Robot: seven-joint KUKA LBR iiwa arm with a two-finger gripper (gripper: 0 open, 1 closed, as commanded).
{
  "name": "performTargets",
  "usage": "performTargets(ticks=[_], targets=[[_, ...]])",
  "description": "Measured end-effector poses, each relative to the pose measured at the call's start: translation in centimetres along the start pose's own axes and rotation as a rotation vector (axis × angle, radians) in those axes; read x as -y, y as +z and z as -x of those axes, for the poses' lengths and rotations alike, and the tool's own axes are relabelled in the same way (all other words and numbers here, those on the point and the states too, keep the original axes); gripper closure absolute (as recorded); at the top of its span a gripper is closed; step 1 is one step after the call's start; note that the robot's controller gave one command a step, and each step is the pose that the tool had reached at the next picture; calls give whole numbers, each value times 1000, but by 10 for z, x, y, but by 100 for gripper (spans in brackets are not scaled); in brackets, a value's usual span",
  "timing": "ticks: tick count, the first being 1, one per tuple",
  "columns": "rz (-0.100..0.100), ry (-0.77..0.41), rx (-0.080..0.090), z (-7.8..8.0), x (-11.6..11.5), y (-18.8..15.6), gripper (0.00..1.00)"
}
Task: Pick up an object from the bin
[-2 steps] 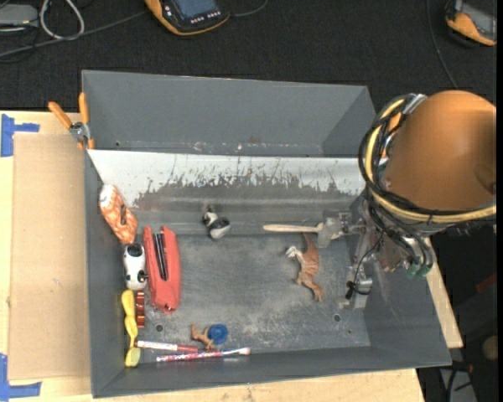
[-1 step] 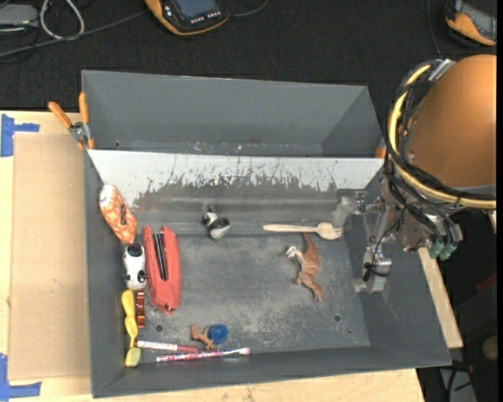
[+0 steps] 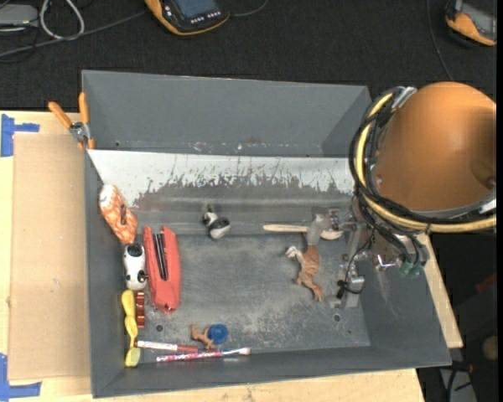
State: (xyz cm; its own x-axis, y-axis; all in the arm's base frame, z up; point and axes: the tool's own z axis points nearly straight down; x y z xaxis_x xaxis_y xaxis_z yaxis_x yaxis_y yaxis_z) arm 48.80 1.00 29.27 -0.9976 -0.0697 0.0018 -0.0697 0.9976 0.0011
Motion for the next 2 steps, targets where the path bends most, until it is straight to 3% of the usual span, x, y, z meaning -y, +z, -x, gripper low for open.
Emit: performTargets(ticks=[1,2], targets=[[-3,-356,7,-2,1,42,0],[-1,-294,3,1,-25,59,0]])
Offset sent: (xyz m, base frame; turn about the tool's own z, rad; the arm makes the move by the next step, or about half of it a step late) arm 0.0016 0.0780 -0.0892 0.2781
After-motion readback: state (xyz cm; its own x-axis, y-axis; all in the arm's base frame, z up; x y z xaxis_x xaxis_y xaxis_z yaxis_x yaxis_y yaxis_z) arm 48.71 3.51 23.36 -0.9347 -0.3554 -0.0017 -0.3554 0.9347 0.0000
